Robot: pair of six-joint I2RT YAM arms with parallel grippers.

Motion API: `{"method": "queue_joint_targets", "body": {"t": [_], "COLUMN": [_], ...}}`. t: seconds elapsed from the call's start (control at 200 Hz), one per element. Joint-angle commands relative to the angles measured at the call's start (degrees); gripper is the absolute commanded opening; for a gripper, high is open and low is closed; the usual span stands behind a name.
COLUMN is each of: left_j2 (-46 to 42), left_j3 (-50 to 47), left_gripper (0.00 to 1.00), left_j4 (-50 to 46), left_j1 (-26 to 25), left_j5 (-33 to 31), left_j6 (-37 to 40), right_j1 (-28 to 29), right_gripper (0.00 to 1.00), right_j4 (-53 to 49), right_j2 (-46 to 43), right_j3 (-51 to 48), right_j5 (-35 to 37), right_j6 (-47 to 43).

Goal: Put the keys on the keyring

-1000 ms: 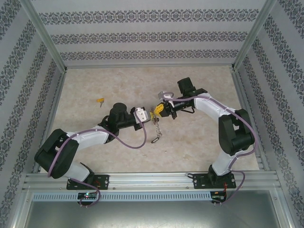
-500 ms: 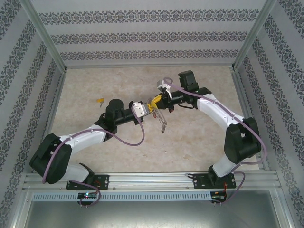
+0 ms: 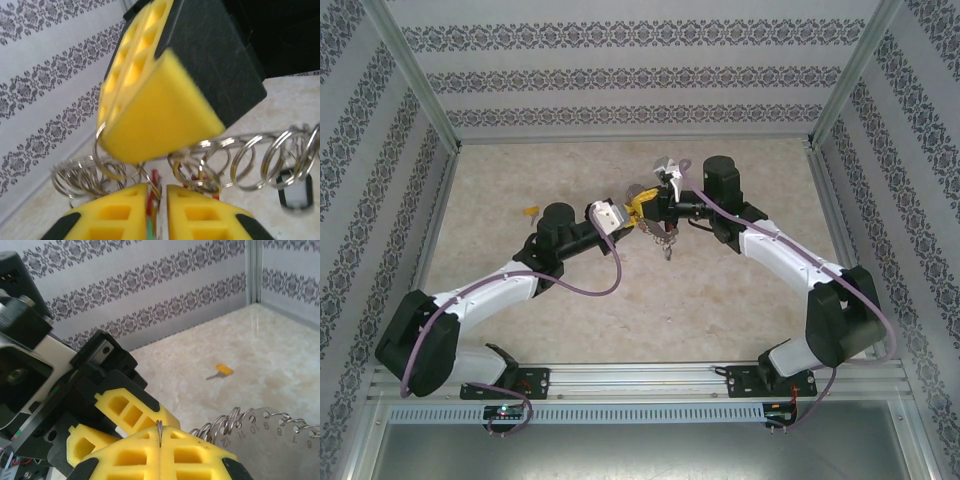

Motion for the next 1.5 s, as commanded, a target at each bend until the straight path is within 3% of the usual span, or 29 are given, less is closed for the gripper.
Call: {"method": "queue_joint_targets", "body": {"t": [0.0, 0.205, 0.35, 0.475, 0.55, 0.67, 0.944, 1.119, 1.249, 1.494], "left_j2": [-3.0, -9.1, -14.6, -18.1, -19.6, -20.5, -20.2, -17.9, -17.2, -12.8], "left_j3": [-0.3, -1.3, -1.9, -1.1, -0.1, 2.3, 4.8, 7.8, 8.4, 10.8], "left_gripper": [0.31, 0.35, 0.43, 0.43, 0.39, 0.38, 0.45, 0.44, 0.46, 0.3], "left_j4": [-3.6, -9.3, -13.1, -17.8, -21.2, -26.4, -27.0, -27.8, -27.6, -29.7], "left_j1": [-0.9, -0.8, -0.2, 0.9, 2.1, 3.0, 4.7, 4.7, 4.9, 5.1], "left_j5": [2.4, 2.9, 1.1, 0.4, 3.8, 4.5, 3.3, 5.4, 5.0, 9.2], "left_j6": [-2.3, -2.6, -2.3, -0.6, 0.5, 2.3, 0.5, -1.4, -2.4, -4.1], "right_j1": [0.0, -0.5, -0.7, -0.6, -0.7, -0.6, -0.3, 0.4, 0.8, 1.9], "right_gripper": [0.0, 0.0, 0.0, 0.0, 0.0, 0.0, 0.0, 0.0, 0.0, 0.0], "right_j4": [8.1, 7.1, 6.7, 6.5, 6.4, 6.4, 2.7, -7.7, -8.3, -11.1], "right_j2": [-2.1, -2.6, -3.1, -3.4, -3.5, -3.6, -4.1, -3.6, -3.1, -3.2], "right_j3": [0.0, -0.1, -0.3, -0.1, -0.2, 0.0, 0.2, 3.1, 3.4, 4.0], "right_j5": [0.2, -3.0, -4.5, -6.5, -6.7, -7.3, -12.6, -12.9, -12.8, -12.0], "right_j6": [0.9, -0.2, -1.4, -3.1, -4.0, -5.1, -13.6, -23.0, -24.2, -27.0]}}
